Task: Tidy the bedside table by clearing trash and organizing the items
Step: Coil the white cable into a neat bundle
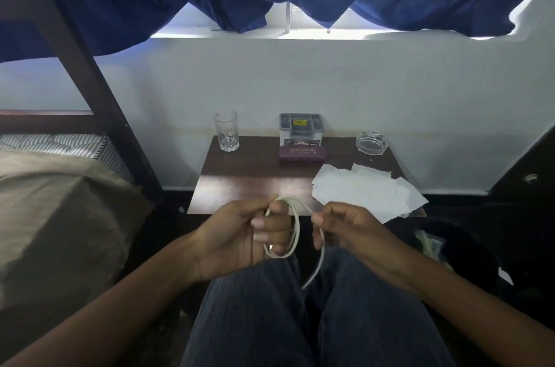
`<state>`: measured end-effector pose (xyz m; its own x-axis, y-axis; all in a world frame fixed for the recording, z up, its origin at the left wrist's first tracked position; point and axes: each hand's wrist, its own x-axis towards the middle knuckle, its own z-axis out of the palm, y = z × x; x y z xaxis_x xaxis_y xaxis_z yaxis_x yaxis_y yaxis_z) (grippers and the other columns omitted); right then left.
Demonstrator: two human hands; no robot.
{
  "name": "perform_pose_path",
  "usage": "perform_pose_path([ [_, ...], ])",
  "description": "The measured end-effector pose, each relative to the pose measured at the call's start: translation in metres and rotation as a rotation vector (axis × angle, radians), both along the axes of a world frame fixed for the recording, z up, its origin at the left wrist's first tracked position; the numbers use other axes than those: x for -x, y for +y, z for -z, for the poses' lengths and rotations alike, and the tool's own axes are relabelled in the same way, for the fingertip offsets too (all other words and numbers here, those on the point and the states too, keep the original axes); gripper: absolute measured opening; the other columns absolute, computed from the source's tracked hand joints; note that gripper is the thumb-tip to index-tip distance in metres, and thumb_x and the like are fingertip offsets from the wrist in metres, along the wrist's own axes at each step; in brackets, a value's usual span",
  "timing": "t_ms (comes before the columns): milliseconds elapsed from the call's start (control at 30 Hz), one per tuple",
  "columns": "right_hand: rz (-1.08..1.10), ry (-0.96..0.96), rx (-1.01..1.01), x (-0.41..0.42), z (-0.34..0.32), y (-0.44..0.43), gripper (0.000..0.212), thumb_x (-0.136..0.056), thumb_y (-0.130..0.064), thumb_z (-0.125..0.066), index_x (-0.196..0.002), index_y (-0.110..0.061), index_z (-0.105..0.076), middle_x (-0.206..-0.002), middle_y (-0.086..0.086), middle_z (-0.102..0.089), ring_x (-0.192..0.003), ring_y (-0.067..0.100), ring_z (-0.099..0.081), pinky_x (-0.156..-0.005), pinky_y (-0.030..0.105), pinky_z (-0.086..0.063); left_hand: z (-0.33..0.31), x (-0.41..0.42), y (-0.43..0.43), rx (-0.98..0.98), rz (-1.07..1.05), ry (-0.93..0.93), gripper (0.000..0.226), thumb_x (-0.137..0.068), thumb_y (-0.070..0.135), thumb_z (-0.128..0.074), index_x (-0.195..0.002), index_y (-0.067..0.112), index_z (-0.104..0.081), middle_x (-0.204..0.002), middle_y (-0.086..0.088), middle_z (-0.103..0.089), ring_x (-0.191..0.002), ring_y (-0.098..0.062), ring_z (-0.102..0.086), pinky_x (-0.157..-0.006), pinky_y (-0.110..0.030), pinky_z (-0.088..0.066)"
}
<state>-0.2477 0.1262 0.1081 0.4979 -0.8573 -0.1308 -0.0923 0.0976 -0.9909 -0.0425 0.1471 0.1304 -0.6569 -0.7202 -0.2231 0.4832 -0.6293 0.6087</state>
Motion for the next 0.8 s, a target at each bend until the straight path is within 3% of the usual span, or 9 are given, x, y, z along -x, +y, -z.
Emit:
perform_pose_path([
  [100, -0.035, 0.052, -0.180, 0.002, 0.027, 0.006, 0.021, -0.083, -0.031, -0.062, -0.084, -0.010, -0.064, -0.079, 0.005, -0.070, -0.082, 0.015, -0.064, -0.085, 0.034, -0.047, -0.007, 0.000, 0.000, -0.043, -0.186, 0.118, 0.025, -0.090, 0.020, -0.041, -0.067, 0.017, -0.050, -0.049, 0.008, -0.036, -0.044, -0.007, -0.036, -0.058, -0.021, -0.044],
  [200, -0.050, 0.103, -0.240, -0.003, 0.050, 0.017, 0.006, -0.085, -0.019, -0.063, -0.089, -0.014, -0.065, -0.088, 0.005, -0.073, -0.087, 0.013, -0.065, -0.085, 0.031, -0.044, -0.008, -0.003, -0.002, -0.058, -0.445, 0.102, 0.036, -0.097, 0.020, -0.037, -0.064, 0.016, -0.049, -0.056, 0.007, -0.037, -0.048, -0.007, -0.040, -0.061, -0.021, -0.049],
  [300, -0.021, 0.155, -0.075, -0.016, 0.056, 0.024, 0.012, -0.083, -0.005, -0.066, -0.088, -0.015, -0.068, -0.074, -0.002, -0.072, -0.074, 0.009, -0.066, -0.076, 0.027, -0.050, -0.001, -0.009, -0.009, -0.068, -0.685, 0.020, 0.035, -0.099, 0.023, -0.032, -0.068, 0.015, -0.046, -0.064, 0.003, -0.046, -0.056, -0.010, -0.049, -0.072, -0.024, -0.046],
  [400, -0.098, 0.316, 0.235, -0.029, 0.042, 0.032, 0.018, -0.089, -0.011, -0.059, -0.101, -0.021, -0.068, -0.070, -0.020, -0.064, -0.071, -0.004, -0.061, -0.071, 0.013, -0.046, 0.005, -0.017, -0.013, -0.033, -0.837, -0.103, 0.035, -0.101, 0.023, -0.030, -0.071, 0.014, -0.047, -0.077, -0.004, -0.069, -0.067, -0.014, -0.068, -0.080, -0.029, -0.046],
  [467, -0.147, 0.397, 0.469, -0.033, 0.033, 0.038, 0.023, -0.092, -0.017, -0.054, -0.112, -0.018, -0.067, -0.082, -0.025, -0.062, -0.081, -0.007, -0.057, -0.076, 0.010, -0.042, 0.006, -0.017, -0.011, 0.008, -0.828, -0.132, 0.035, -0.101, 0.022, -0.029, -0.073, 0.014, -0.047, -0.093, -0.010, -0.074, -0.079, -0.016, -0.072, -0.085, -0.032, -0.047],
  [533, -0.214, 0.467, 0.668, -0.036, 0.025, 0.043, 0.028, -0.095, -0.024, -0.046, -0.114, -0.018, -0.065, -0.095, -0.014, -0.062, -0.089, -0.003, -0.053, -0.079, 0.015, -0.042, 0.007, -0.011, -0.010, 0.075, -0.775, -0.195, 0.034, -0.102, 0.021, -0.028, -0.074, 0.015, -0.047, -0.102, -0.012, -0.073, -0.091, -0.019, -0.071, -0.090, -0.033, -0.047],
  [633, -0.241, 0.479, 0.850, -0.036, 0.008, 0.044, 0.035, -0.094, -0.033, -0.031, -0.107, -0.018, -0.061, -0.088, -0.015, -0.046, -0.084, -0.001, -0.044, -0.073, 0.019, -0.039, 0.015, -0.001, -0.010, 0.231, -0.645, -0.464, 0.035, -0.102, 0.018, -0.027, -0.077, 0.014, -0.051, -0.098, -0.009, -0.074, -0.101, -0.025, -0.068, -0.087, -0.031, -0.048],
  [733, -0.121, 0.443, 0.924, -0.029, -0.015, 0.034, 0.029, -0.093, -0.031, -0.035, -0.104, -0.024, -0.061, -0.093, -0.021, -0.049, -0.086, -0.009, -0.046, -0.077, 0.011, -0.038, 0.021, 0.008, -0.003, 0.437, -0.474, -0.812, 0.043, -0.101, 0.019, -0.034, -0.069, 0.019, -0.063, -0.075, 0.004, -0.073, -0.074, -0.011, -0.068, -0.069, -0.018, -0.050],
  [800, -0.017, 0.417, 0.958, -0.022, -0.024, 0.023, 0.029, -0.092, -0.028, -0.040, -0.102, -0.020, -0.065, -0.093, -0.020, -0.055, -0.083, -0.009, -0.050, -0.077, 0.009, -0.041, 0.019, 0.012, 0.004, 0.571, -0.303, -0.916, 0.038, -0.101, 0.023, -0.035, -0.075, 0.016, -0.062, -0.066, 0.004, -0.069, -0.064, -0.009, -0.062, -0.064, -0.020, -0.047],
])
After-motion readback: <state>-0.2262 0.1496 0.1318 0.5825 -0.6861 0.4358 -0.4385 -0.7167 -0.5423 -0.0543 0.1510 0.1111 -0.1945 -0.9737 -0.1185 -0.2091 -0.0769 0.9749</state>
